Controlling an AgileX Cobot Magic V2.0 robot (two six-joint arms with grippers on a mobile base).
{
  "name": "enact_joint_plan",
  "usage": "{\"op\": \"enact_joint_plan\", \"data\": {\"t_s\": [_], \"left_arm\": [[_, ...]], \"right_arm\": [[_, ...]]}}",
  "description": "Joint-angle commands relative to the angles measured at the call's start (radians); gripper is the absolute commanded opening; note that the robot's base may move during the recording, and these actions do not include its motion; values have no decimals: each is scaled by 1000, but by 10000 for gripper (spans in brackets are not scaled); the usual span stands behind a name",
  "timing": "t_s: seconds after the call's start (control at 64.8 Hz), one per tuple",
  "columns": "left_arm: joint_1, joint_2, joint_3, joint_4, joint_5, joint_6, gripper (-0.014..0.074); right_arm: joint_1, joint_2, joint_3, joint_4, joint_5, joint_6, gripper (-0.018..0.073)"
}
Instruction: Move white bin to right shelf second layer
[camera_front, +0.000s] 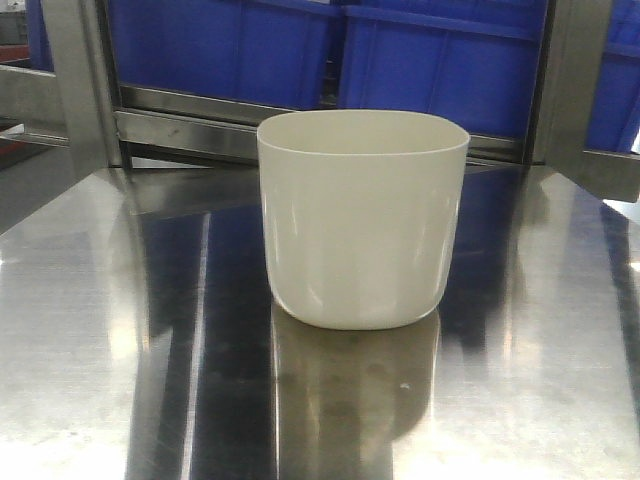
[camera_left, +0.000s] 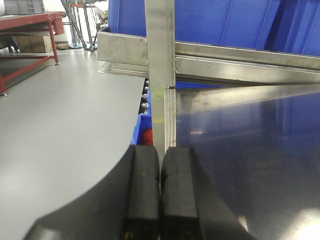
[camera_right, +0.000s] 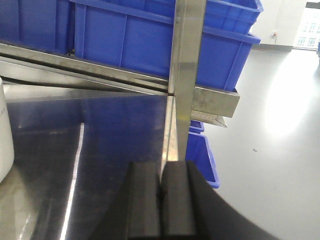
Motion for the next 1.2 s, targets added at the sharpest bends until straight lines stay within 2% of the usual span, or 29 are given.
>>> {"op": "enact_joint_plan", "data": {"t_s": [0.0,0.34,0.494,0.54,0.664,0.71,0.834,0.926,1.065,1.189], "left_arm": [[-2,-16,37,0,-86,-3,85],[-2,-16,37,0,-86,-3,85],[-2,-16,37,0,-86,-3,85],[-2,-16,37,0,-86,-3,85],[-2,-16,37,0,-86,-3,85],[-2,-16,37,0,-86,-3,85],[-2,-16,37,0,-86,-3,85],[-2,-16,37,0,-86,-3,85],[-2,-16,37,0,-86,-3,85],[-2,-16,37,0,-86,-3,85]], "right_arm": [[-4,75,-83,-12,-72,-1,49],[-4,352,-228,-25,-78,-1,49],[2,468,-277,-125,-76,24,49],[12,500,-297,-164,-74,75,49],[60,591,-347,-236,-42,331,57],[83,626,-370,-271,3,434,78],[165,742,-443,-367,158,632,185],[238,835,-529,-437,299,727,255],[365,946,-657,-526,477,840,293],[469,1028,-776,-543,576,855,291]]}}
